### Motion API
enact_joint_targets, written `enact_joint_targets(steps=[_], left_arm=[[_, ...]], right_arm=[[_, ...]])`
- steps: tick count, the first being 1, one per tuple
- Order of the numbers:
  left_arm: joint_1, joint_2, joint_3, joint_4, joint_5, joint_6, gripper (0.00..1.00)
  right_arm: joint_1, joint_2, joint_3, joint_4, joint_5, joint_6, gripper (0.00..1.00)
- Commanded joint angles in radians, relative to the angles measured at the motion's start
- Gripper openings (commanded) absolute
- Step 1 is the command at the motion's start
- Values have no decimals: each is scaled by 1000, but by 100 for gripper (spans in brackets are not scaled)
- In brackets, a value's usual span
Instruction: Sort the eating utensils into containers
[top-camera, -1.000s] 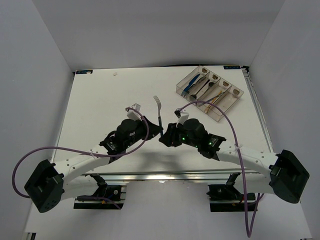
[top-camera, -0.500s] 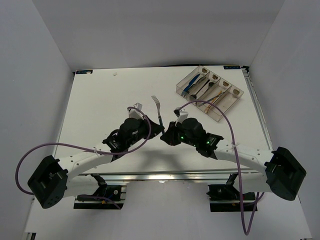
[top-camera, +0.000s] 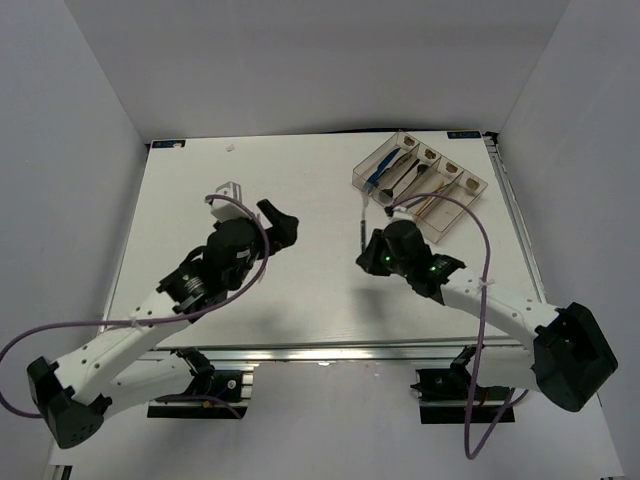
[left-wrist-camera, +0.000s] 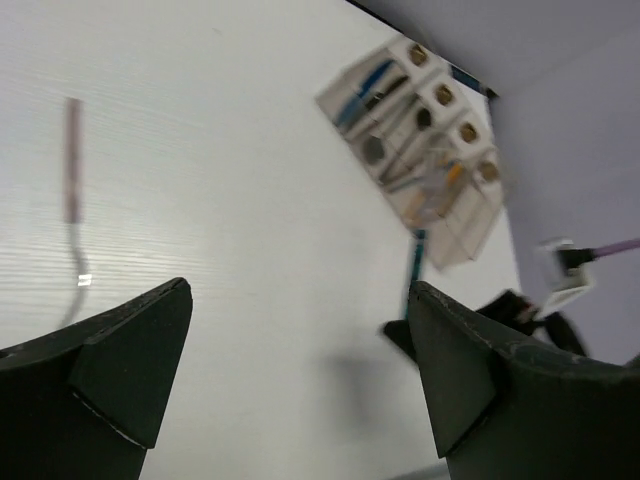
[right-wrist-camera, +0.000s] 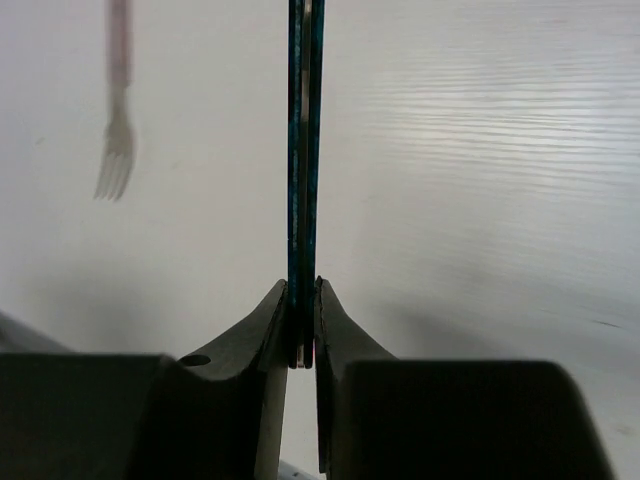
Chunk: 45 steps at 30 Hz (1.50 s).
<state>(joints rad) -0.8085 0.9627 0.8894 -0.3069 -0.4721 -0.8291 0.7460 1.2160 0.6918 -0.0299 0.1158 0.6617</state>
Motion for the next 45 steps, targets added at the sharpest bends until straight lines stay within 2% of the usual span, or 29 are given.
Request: enact_joint_targets(steps=[1, 5, 8, 11, 15, 20, 33, 35, 38, 41, 44, 45], left_arm=[[-1, -88, 22, -275, -235, 96, 98], [-3, -194, -30, -334, -273, 149, 98], [-3, -269, -96, -379, -269, 176, 98], [-1, -332, -138, -385, -281, 159, 98], [-1, -400, -216, -265, -171, 180, 98], [-3, -403, -208, -282, -174, 179, 98], [-3, -383, -213, -279, -166, 179, 98], [-1, -381, -211, -279, -166, 177, 98], [-3, -381, -211, -279, -166, 179, 98], [-3, -377, -211, -282, -171, 177, 98], [-1, -375, -211, -282, -174, 176, 98], [-1, -374, -211, -281, -178, 176, 98]], right_arm=[[-156, -33, 86, -152, 50, -31, 0], [-336, -9, 136, -222, 64, -88, 0], [-521, 80, 207, -263, -1, -123, 0], [-614, 175, 291, -266, -42, -146, 0], [-669, 312, 425, -309, -42, -152, 0], [-734, 422, 521, -335, -36, -117, 0], [-771, 473, 494, -277, -62, -47, 1], [-774, 487, 499, -280, -70, -48, 8], [-775, 508, 523, -288, -88, -57, 26], [-777, 517, 551, -306, -97, -68, 34], [-777, 504, 560, -320, -105, -70, 48], [-777, 484, 561, -324, -107, -68, 49]])
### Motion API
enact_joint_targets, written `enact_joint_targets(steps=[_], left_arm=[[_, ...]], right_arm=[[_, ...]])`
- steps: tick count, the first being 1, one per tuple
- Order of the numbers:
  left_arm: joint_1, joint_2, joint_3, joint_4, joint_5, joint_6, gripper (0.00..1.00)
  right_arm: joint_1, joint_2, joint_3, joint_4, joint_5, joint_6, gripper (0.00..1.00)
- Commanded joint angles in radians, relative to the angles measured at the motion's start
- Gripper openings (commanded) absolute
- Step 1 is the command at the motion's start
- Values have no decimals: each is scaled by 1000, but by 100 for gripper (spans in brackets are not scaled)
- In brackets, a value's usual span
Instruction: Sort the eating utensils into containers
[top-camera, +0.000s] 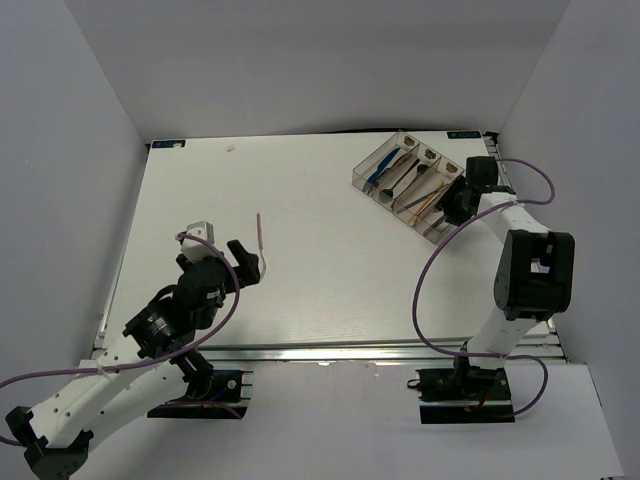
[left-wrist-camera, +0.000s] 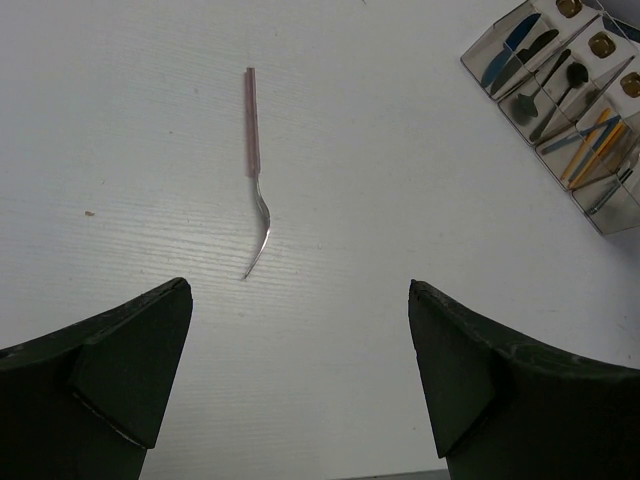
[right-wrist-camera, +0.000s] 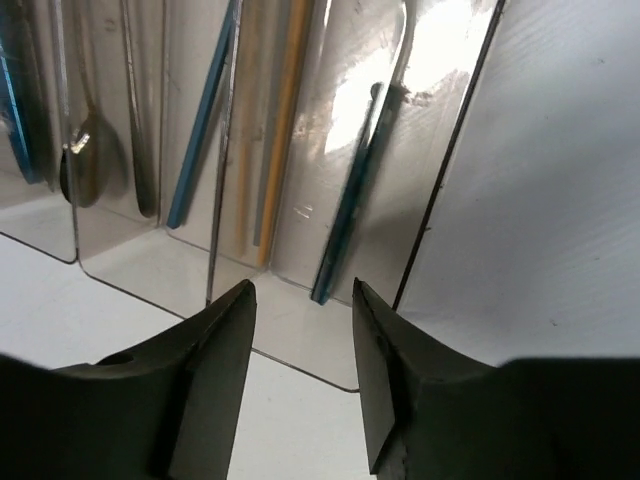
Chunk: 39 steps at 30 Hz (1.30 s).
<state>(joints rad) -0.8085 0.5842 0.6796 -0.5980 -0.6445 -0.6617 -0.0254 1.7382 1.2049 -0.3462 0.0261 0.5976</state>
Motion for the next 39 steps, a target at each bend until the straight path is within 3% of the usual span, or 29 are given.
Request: enact_joint_targets(steps=[1, 4, 5, 6, 7, 12, 16, 19, 22, 27, 30, 34, 39], left_arm=[[-3, 8, 0, 6, -10, 7, 98], [-1, 45, 17, -6, -44, -12, 98], [-1, 63, 24, -11, -55, -19, 98], [-1, 113, 44, -17, -78, -30, 98], [-1, 144, 58, -29, -84, -48, 98], [20, 400, 190, -54, -109, -69, 98], [161, 658, 334, -40, 11, -32, 98], [259, 777, 368, 4, 133, 0, 98], [319, 892, 425, 12, 186, 26, 98], [356, 1008, 476, 35, 261, 50, 92], [371, 1046, 447, 73, 272, 47, 89], [396, 1092, 402, 133, 322, 50, 78], [400, 1173, 379, 184, 325, 57, 75]], right_arm=[[-5, -54, 48, -11, -17, -7, 50], [-1, -133, 54, -19, -61, -18, 58], [5, -159, 55, -19, -58, -34, 70], [24, -214, 55, -19, -49, -51, 72], [48, -241, 67, -40, -1, -70, 89], [208, -415, 75, -145, 115, -186, 89], [203, -540, -114, -22, -215, -197, 89], [208, -537, -172, -49, -339, -190, 89], [231, -578, -241, -25, -356, -180, 89], [243, -666, -301, -10, -391, -180, 89], [254, -694, -332, -13, -385, -190, 89], [277, -717, -372, -31, -373, -209, 89], [298, -735, -439, -11, -371, -211, 89]])
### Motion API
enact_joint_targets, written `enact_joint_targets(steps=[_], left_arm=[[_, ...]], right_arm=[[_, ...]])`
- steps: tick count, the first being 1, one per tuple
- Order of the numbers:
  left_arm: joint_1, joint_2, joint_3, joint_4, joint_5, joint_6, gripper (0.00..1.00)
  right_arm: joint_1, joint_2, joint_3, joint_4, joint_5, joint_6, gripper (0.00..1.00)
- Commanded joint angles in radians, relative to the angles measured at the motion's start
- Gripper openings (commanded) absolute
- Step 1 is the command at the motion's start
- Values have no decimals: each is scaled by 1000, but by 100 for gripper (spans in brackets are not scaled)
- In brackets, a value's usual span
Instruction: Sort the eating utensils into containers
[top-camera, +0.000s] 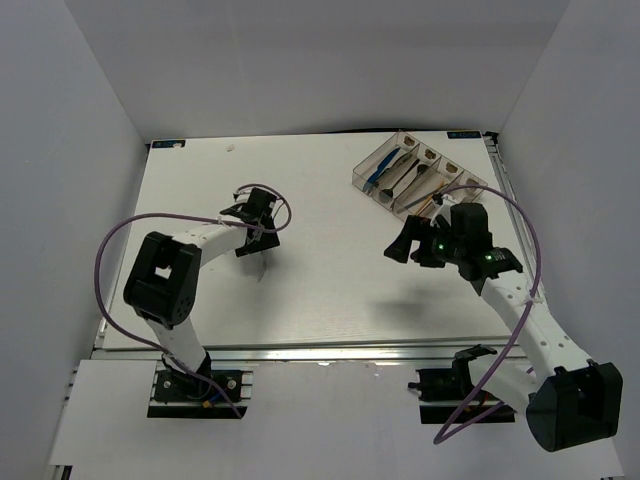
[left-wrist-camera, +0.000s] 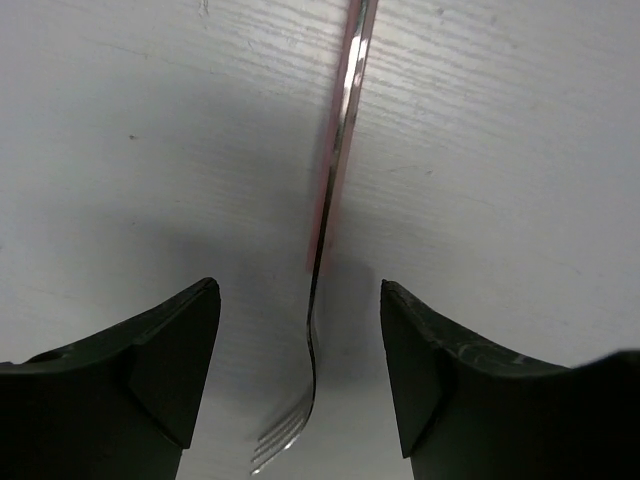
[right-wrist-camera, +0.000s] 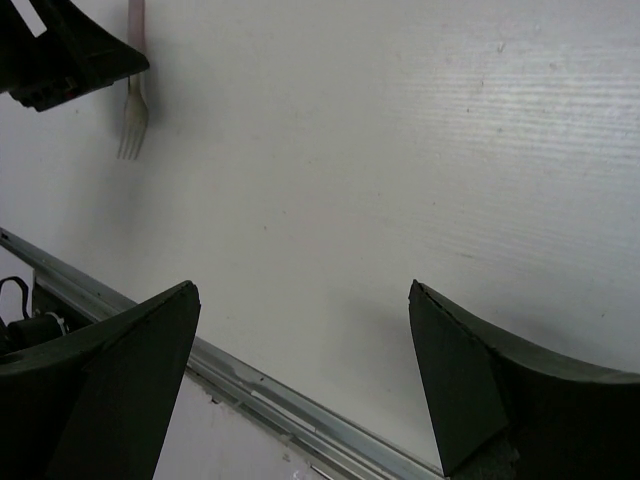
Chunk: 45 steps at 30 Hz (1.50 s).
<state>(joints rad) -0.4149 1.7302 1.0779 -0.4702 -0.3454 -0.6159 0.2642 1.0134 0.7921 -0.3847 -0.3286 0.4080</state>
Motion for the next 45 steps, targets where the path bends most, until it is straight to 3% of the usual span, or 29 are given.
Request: enact_joint_targets(steps=[1, 5, 7, 8, 11, 16, 22, 25, 31, 39, 45], left_arm=[[8, 41, -19, 61, 22, 13, 74], [13, 101, -16, 85, 29, 22, 60], [13, 115, -24, 90, 32, 22, 40], [13, 111, -44, 106, 40, 21, 21], [11, 56, -113, 152, 75, 7, 1], [-2, -93, -202, 215, 172, 10, 0], [-61, -369, -338, 448, 521, -41, 0], [-102, -452, -380, 540, 641, -96, 0], [-214, -489, -389, 614, 680, -160, 0], [-317, -439, -282, 570, 628, -153, 0], [-352, -409, -213, 556, 623, -140, 0]], right_arm=[[7, -3, -37, 26, -20, -23, 89], [17, -21, -66, 43, -24, -20, 89], [17, -29, -70, 44, -3, -21, 89], [17, -26, -68, 43, 3, -24, 89], [18, -6, -67, 52, -16, -32, 89], [18, 40, -117, 203, -212, 21, 89], [56, 59, -212, 562, -386, 233, 89], [108, 89, -186, 593, -311, 270, 89], [174, 129, -142, 695, -165, 414, 89], [260, 250, 35, 482, 86, 468, 88], [279, 318, 79, 449, 103, 473, 80]])
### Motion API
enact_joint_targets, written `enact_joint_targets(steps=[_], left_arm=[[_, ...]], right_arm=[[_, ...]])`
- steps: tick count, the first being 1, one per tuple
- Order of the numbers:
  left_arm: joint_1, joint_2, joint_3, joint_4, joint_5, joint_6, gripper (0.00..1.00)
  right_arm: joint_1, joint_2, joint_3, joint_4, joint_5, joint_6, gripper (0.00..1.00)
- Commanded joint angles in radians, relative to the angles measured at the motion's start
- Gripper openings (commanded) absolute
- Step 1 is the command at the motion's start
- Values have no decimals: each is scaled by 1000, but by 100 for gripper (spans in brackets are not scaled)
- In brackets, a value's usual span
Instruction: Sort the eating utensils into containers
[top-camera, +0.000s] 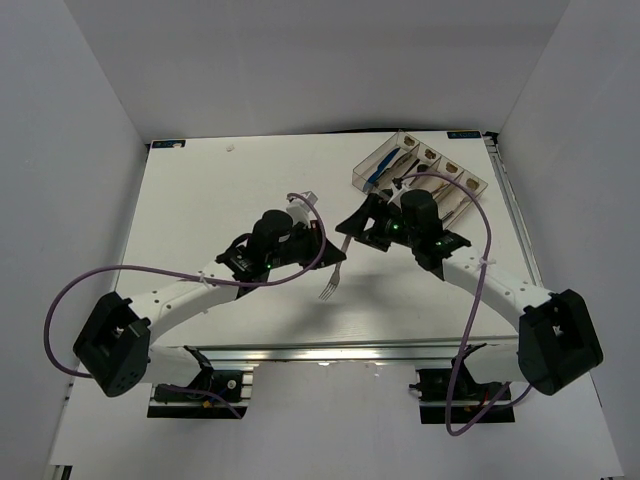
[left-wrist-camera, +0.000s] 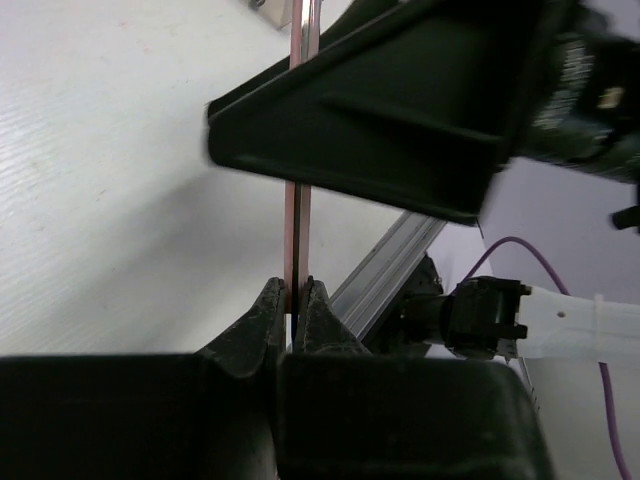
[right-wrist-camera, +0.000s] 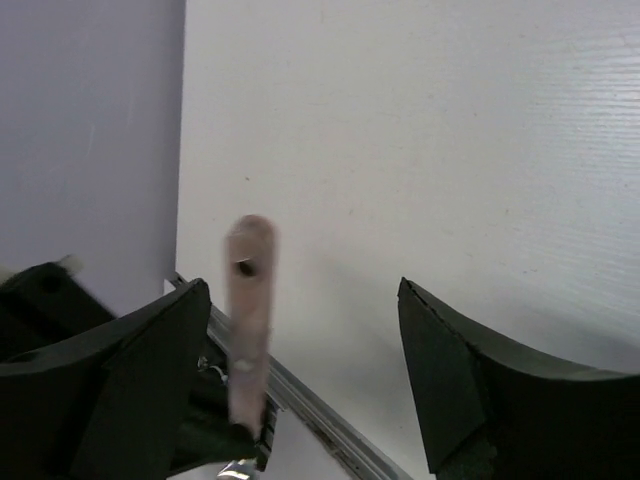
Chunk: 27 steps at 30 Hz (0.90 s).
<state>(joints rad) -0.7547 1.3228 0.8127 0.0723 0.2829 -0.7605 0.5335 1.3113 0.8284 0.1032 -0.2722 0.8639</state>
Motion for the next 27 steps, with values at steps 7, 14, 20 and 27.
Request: enact_joint_targets(steps=[7, 14, 20, 27], left_arm=[[-18, 35, 95, -40, -54, 23, 34], [-18, -26, 207, -311, -284, 87, 98], [-18, -212, 211, -580, -534, 191, 98], [-18, -422, 56, -669, -548, 335, 98]], right_arm=[[16, 13, 35, 18, -1, 9, 0], [-110, 54, 139, -141, 28, -100, 0], [-363, 238, 374, -357, 88, -252, 0], [-517, 485, 721, -554, 255, -299, 0]])
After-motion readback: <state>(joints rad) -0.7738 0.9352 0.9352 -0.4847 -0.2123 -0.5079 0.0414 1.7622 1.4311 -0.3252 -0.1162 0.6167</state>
